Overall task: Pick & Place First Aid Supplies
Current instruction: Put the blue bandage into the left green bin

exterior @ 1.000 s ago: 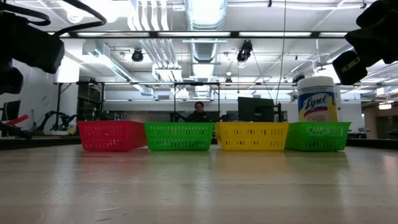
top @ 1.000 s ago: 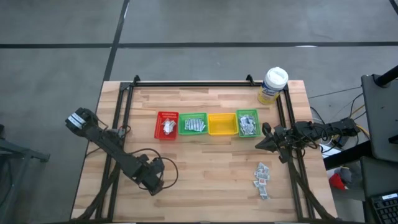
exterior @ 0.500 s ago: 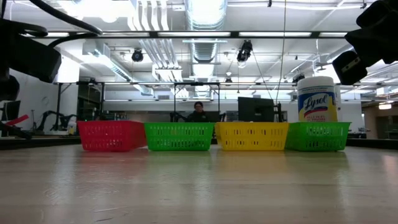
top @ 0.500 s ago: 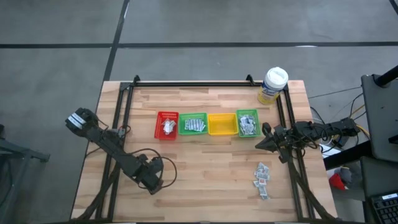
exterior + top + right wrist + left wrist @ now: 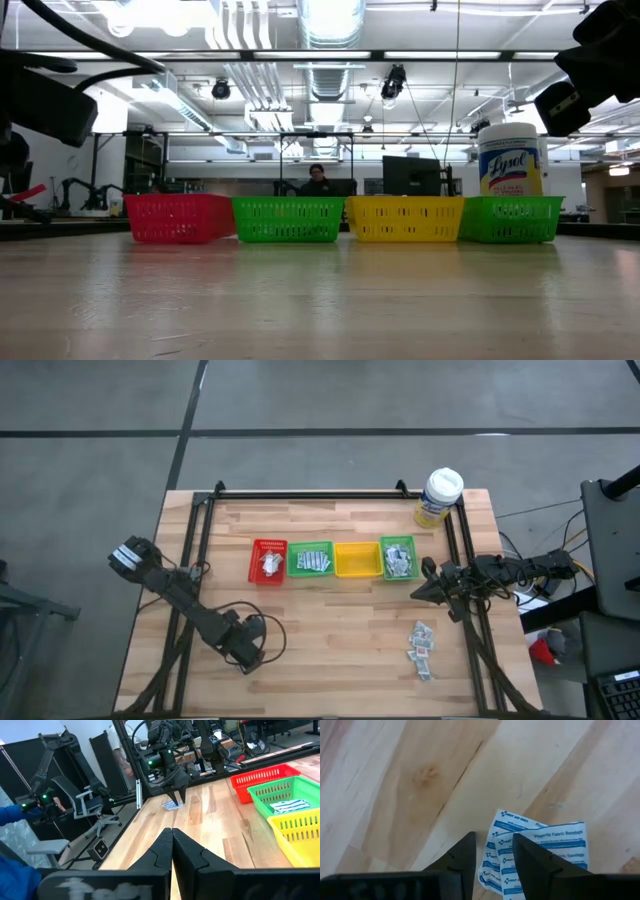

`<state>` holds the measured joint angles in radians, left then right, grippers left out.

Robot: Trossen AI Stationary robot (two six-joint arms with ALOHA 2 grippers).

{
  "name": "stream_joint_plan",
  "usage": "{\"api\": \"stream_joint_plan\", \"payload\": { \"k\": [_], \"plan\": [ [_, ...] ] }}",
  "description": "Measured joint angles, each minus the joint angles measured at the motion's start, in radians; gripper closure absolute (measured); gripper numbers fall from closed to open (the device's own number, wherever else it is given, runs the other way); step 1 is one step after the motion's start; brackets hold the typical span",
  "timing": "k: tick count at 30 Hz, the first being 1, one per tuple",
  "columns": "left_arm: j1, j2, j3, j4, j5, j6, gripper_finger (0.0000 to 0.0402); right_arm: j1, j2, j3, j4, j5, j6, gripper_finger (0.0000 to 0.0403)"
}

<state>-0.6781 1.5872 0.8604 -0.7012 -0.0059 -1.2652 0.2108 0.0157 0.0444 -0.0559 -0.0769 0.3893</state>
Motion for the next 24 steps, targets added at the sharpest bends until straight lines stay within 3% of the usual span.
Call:
{"api": "stream_joint_plan", "payload": {
  "k": [6, 14, 24],
  "plan": [
    [0.000, 0.008, -0.006, -0.001, -0.010, -0.009, 0.0293, 0.000, 0.000, 0.000, 0.000, 0.000, 0.000, 0.0394],
    [-0.002, 0.008, -0.017, -0.009, -0.041, -0.027, 0.0391, 0.000, 0.000, 0.000, 0.000, 0.000, 0.000, 0.0394],
    [-0.003, 0.011, -0.003, -0.041, -0.080, -0.040, 0.0401, 0.000, 0.000, 0.000, 0.000, 0.000, 0.003, 0.0394]
  ]
}}
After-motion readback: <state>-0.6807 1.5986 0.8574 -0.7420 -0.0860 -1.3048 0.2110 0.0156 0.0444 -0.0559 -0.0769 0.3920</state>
